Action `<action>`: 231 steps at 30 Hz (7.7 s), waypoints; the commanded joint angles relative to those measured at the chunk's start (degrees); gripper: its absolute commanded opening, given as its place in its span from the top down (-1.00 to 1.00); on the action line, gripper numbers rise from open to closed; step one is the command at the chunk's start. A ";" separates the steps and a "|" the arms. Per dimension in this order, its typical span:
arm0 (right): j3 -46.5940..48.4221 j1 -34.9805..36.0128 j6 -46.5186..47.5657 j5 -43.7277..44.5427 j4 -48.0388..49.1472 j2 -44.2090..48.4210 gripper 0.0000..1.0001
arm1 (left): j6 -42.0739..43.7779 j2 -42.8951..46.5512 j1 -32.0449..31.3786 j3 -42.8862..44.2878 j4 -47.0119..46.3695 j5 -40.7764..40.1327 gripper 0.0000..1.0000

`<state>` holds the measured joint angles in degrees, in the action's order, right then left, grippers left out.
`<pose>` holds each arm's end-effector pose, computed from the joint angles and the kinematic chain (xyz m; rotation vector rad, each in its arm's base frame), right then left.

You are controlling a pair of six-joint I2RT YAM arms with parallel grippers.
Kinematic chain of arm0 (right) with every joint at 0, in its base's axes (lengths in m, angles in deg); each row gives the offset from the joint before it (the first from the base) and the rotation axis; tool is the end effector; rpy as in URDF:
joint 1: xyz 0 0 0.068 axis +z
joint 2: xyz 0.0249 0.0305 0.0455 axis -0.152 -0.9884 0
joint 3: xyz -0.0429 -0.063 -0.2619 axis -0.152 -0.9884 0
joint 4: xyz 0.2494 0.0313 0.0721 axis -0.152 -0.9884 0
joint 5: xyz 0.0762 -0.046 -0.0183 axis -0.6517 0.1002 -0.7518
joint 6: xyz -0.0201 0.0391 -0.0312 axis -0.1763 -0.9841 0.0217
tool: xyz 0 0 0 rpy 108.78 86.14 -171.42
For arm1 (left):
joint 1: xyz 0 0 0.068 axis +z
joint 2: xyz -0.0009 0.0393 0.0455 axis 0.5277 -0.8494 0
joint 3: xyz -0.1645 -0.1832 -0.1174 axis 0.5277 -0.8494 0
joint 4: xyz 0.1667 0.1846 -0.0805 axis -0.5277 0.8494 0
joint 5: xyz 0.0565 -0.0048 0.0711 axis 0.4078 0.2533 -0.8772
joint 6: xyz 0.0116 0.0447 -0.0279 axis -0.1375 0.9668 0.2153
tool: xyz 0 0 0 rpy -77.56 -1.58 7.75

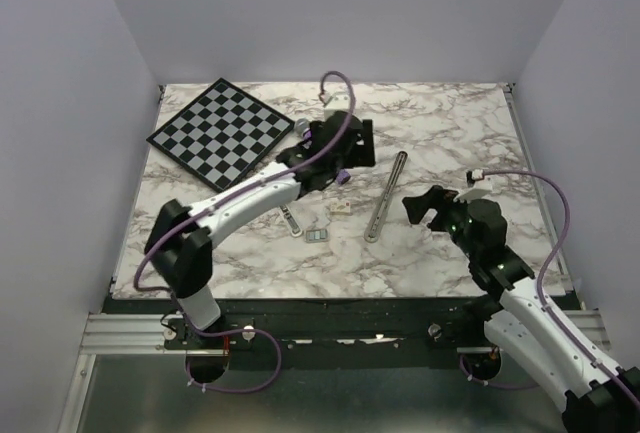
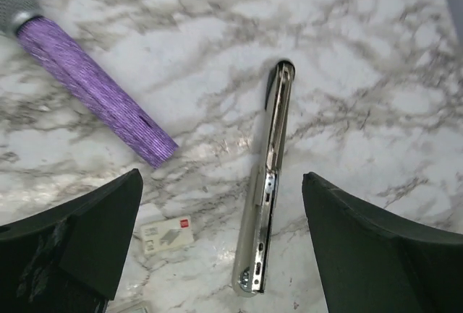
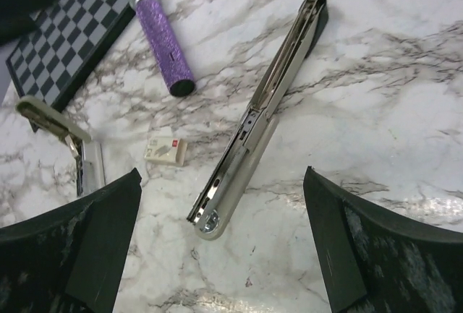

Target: Load the staples into the stapler

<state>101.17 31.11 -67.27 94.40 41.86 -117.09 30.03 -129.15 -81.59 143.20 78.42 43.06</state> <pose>0.1489 0.0572 0.2362 0.1974 1.8596 0.5333 0.2788 -0.3101 0.2883 0.0711 2.1864 -0.4702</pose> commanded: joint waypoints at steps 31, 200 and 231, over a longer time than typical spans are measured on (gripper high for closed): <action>36.93 13.84 -2.30 11.38 -30.80 -61.03 -1.00 | 32.19 49.04 17.92 -37.11 -31.93 -25.50 -0.98; 60.83 28.78 8.95 -1.36 -39.07 -80.37 0.43 | 36.58 53.34 18.01 -43.62 -42.13 -25.94 -0.97; 61.36 28.78 11.50 -9.80 -39.60 -78.71 0.36 | 36.58 53.61 18.01 -43.53 -41.95 -25.67 -0.98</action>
<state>162.00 59.63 -57.59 88.08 3.30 -196.36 66.40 -76.43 -63.80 100.29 37.57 16.50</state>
